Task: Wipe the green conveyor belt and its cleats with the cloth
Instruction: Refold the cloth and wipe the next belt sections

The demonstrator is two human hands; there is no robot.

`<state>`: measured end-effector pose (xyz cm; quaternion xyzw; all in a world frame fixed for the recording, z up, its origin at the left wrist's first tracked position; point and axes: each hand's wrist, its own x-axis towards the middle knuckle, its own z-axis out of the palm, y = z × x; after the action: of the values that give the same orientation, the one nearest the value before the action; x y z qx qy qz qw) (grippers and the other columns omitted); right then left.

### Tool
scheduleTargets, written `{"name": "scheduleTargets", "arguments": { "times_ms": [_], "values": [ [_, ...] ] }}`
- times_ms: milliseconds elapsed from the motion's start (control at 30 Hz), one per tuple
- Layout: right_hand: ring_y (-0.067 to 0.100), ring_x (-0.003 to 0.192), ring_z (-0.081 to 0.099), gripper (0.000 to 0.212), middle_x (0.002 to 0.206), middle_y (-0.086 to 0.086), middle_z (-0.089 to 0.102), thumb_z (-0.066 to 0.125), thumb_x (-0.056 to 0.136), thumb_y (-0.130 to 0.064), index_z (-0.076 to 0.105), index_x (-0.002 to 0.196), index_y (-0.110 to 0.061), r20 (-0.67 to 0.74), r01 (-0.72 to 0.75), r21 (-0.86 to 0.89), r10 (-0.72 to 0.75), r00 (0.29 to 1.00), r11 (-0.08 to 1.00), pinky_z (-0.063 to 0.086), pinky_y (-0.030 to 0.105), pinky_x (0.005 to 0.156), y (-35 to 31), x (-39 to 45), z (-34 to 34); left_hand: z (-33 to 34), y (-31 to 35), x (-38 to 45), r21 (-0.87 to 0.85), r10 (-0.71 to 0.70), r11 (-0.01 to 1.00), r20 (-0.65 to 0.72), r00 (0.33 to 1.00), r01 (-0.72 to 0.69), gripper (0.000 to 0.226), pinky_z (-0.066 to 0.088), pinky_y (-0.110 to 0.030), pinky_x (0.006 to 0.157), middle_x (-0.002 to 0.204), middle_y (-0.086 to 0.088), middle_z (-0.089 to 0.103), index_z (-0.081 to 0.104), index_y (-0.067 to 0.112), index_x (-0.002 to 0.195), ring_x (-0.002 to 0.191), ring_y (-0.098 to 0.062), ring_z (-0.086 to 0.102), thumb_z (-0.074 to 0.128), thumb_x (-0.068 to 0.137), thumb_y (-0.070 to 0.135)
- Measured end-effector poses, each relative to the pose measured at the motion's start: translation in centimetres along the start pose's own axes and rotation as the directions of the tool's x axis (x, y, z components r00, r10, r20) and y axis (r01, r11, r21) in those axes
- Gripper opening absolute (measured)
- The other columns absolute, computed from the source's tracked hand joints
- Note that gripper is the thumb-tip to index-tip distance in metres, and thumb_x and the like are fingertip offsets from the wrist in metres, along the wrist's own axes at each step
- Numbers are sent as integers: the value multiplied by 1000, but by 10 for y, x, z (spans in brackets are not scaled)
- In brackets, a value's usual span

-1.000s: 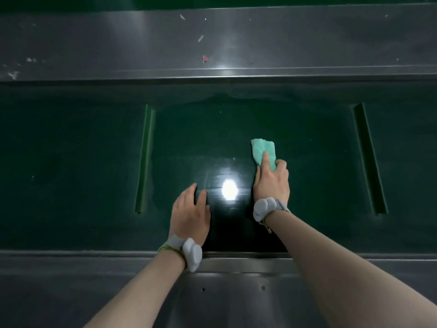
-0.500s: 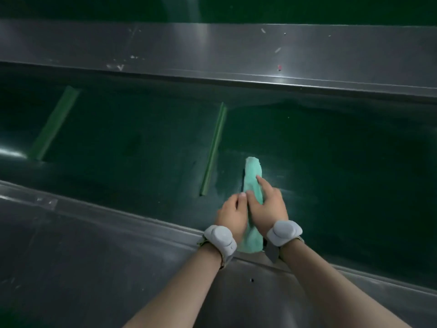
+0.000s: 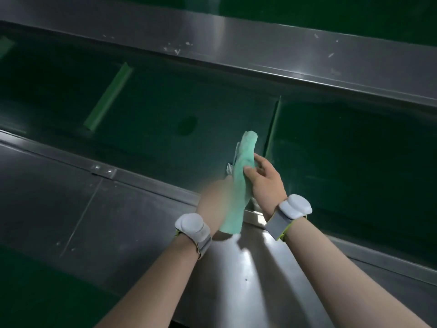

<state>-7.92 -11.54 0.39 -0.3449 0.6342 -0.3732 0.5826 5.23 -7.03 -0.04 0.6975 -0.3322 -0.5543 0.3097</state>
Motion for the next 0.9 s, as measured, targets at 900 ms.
{"name": "scheduleTargets", "arguments": {
  "times_ms": [900],
  "values": [
    [35, 115, 70, 60, 127, 16, 70, 86, 84, -32, 60, 135, -12, 304, -390, 471, 270, 914, 791, 59, 50, 90, 6, -11, 67, -119, 40, 24, -280, -55, 958, 29, 998, 61, 57, 60, -48, 93, 110, -13, 75, 70, 41, 123, 105, -31, 73, 59, 80, 5]
  ]
}}
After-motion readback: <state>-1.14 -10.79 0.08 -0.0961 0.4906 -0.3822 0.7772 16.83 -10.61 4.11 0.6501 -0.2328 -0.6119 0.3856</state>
